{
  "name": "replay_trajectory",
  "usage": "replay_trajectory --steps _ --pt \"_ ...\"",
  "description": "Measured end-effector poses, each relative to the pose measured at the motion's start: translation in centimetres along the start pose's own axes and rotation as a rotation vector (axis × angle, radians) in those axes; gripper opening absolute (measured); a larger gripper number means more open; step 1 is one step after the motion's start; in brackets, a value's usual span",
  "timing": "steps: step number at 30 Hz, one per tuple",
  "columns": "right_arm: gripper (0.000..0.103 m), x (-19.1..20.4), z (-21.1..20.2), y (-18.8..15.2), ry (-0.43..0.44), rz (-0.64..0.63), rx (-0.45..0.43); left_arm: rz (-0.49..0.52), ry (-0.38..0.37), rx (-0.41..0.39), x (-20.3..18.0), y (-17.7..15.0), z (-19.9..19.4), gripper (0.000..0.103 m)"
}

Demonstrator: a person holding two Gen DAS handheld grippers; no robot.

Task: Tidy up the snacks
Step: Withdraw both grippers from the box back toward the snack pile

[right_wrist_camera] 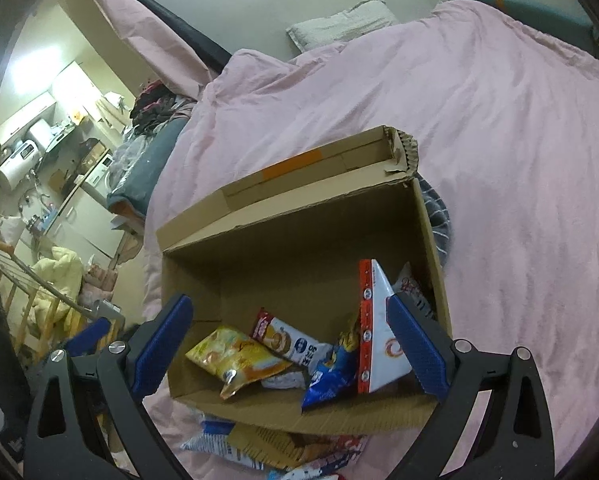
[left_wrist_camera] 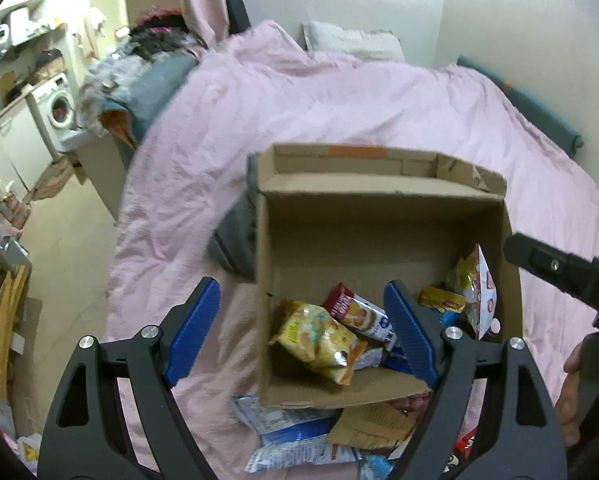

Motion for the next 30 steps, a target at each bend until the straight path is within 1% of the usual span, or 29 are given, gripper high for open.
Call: replay_trajectory --steps 2,4,5,7,11,14,25,30 --pt "0.1 0.4 -0.6 -0.1 0.002 -0.011 -0.006 -0.033 0.022 -0.068 1.2 0.6 -1.6 0.084" --pt "0.1 0.7 -1.4 -0.2 0.007 -0.02 -0.016 -0.056 0.026 -0.102 2.0 0.9 -2.8 0.101" --pt "0.1 0.9 -1.9 -0.4 0.01 -0.023 -0.02 -0.067 0.014 -0.107 2.2 0.9 -3.1 0.103" --pt "0.1 1.2 -2.5 -0.6 0.015 -0.024 -0.025 -0.077 0.0 -0.101 2.4 0.7 -3.7 0.103" --pt "0.1 1.2 -3.5 -1.2 0.005 -0.027 -0.026 -0.054 0.004 -0.072 2.5 -0.3 -4.4 0.103" --pt "0.1 1.0 -4.0 -1.9 -0.003 -0.022 -0.015 -0.042 -0.007 -0.061 2.4 -1.2 -5.0 0.103" --pt "0.1 0.0 -6.7 -5.5 -0.037 -0.003 0.016 -0.022 -0.03 -0.008 3.0 -4.2 -6.8 0.103" --pt "0.1 -0.6 -7.3 -7.3 -0.04 0.02 0.054 -0.005 -0.028 0.023 3.5 -6.6 -7.3 0.103"
Point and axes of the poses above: each gripper's, at about its wrist camera, not at the fingertips, and z roughly the way its jaws point, x to its left, y to its top, the point moved 8 cm from there along z, roughly the way its jaws point, and after that the axes turned 10 degrees about -x, right-handed, at the moved point
